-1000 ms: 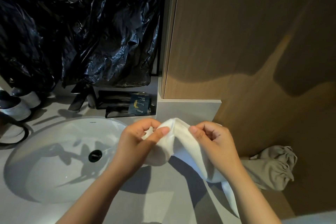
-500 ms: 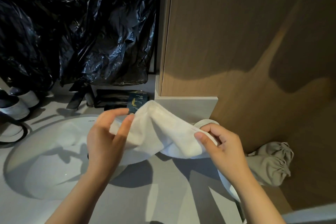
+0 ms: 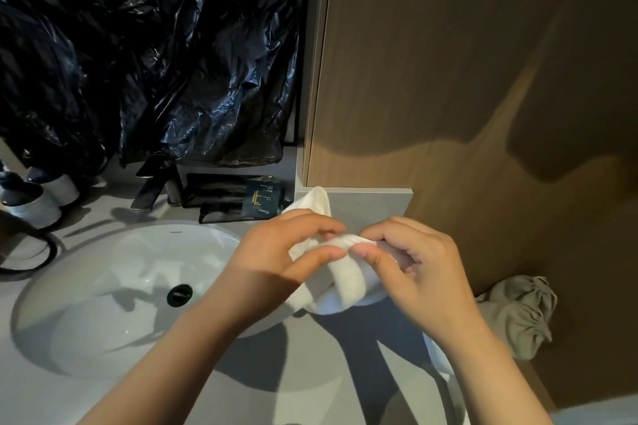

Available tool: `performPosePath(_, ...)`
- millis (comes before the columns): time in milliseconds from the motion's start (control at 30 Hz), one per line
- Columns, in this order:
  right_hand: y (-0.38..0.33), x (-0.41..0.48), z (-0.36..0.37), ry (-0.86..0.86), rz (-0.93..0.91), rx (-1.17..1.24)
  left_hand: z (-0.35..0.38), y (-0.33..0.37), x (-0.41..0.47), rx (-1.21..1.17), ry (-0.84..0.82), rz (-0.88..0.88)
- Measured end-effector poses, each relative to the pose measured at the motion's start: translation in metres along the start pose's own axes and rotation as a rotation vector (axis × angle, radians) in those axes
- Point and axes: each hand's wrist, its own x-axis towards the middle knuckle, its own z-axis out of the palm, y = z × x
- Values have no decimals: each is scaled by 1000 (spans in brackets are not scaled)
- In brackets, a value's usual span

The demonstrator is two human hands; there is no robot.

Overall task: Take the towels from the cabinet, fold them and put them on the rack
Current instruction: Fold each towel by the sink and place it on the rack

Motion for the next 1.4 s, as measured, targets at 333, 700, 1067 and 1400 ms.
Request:
performPosePath(333,13,-15,-3,-122,208,76,0,-19,0,-1,134,-59)
performPosePath(700,24,-17,-19,25,156,-61,-19,-37,0,240,261,-193)
performPosePath(1067,10,2,-8,59,15,-22,-1,30,-11,53,55,-15)
performPosePath(1400,3,9,-4,33,57,131,27,20,-3,-154,26,-250)
